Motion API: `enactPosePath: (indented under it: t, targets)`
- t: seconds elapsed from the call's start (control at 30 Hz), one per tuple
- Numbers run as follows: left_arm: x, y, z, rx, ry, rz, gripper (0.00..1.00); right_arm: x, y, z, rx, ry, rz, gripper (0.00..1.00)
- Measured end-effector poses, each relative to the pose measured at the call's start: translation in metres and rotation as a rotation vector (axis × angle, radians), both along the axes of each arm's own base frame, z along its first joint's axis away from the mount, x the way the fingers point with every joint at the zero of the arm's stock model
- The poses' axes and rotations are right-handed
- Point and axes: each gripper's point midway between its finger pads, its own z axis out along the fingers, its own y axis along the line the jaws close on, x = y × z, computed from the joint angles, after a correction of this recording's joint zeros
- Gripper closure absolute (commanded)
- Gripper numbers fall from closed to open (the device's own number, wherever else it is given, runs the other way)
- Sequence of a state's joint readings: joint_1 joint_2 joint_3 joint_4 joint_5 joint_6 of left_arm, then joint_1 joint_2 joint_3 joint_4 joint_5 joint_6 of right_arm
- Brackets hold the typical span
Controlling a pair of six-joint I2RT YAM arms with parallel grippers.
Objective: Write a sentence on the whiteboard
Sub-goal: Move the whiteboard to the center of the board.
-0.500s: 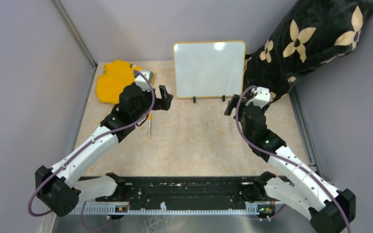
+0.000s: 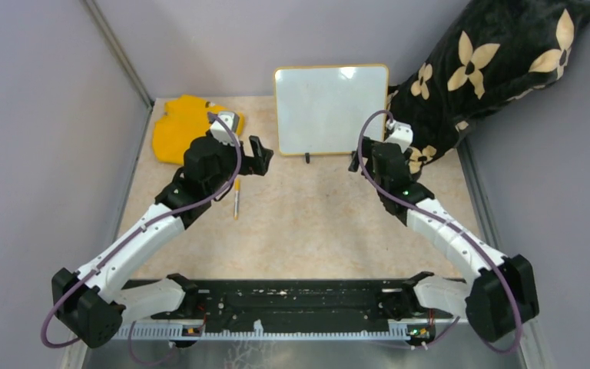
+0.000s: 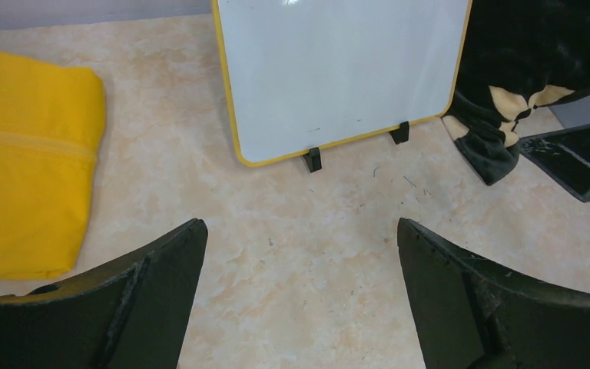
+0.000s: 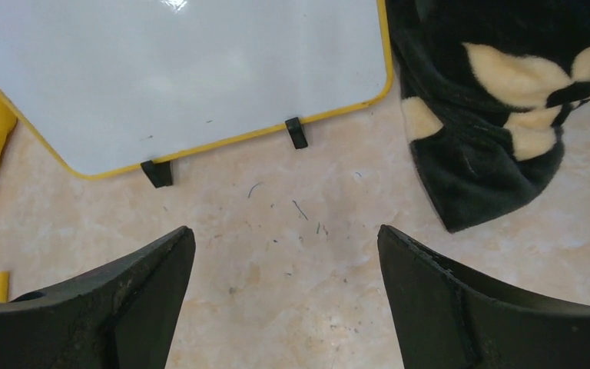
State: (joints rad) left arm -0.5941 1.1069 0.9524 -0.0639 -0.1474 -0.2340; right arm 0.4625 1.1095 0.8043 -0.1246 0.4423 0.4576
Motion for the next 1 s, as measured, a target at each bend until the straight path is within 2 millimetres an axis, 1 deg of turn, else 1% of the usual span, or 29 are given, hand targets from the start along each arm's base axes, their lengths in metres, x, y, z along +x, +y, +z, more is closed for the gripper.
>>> enactPosePath:
  t: [0.07, 0.17, 0.3, 0.37, 0.43, 0.53, 0.6, 0.7, 0.87, 1.0]
  targets:
    - [0.000, 0.001, 0.001, -0.002, -0.003, 0.004, 0.01, 0.010, 0.001, -0.013, 0.023, 0.024, -0.012, 0.15]
    - [0.002, 0.004, 0.000, -0.005, -0.002, 0.028, 0.01, 0.026, 0.004, -0.041, 0.022, 0.077, -0.026, 0.17]
    - [0.003, 0.013, 0.000, -0.013, -0.007, 0.081, 0.01, 0.041, 0.012, -0.090, -0.020, 0.180, -0.018, 0.18]
    - [0.004, 0.015, 0.000, -0.016, -0.009, 0.093, 0.01, 0.046, 0.015, -0.107, -0.037, 0.214, -0.016, 0.18]
    - [0.004, 0.015, 0.000, -0.020, -0.010, 0.095, 0.01, 0.051, 0.016, -0.120, -0.054, 0.238, -0.012, 0.19]
    - [0.004, 0.014, 0.001, -0.027, -0.009, 0.092, 0.01, 0.067, 0.018, -0.126, -0.073, 0.242, -0.009, 0.20]
    - [0.004, 0.014, 0.001, -0.033, -0.006, 0.094, 0.01, 0.082, 0.019, -0.125, -0.078, 0.228, -0.007, 0.22]
    - [0.003, 0.014, 0.001, -0.038, -0.004, 0.095, 0.01, 0.096, 0.018, -0.126, -0.086, 0.215, -0.006, 0.26]
    - [0.002, 0.011, 0.001, -0.042, -0.002, 0.076, 0.01, 0.110, 0.015, -0.137, -0.106, 0.227, 0.001, 0.33]
    - [0.001, 0.009, 0.001, -0.044, 0.000, 0.066, 0.01, 0.114, 0.016, -0.148, -0.121, 0.244, 0.021, 0.38]
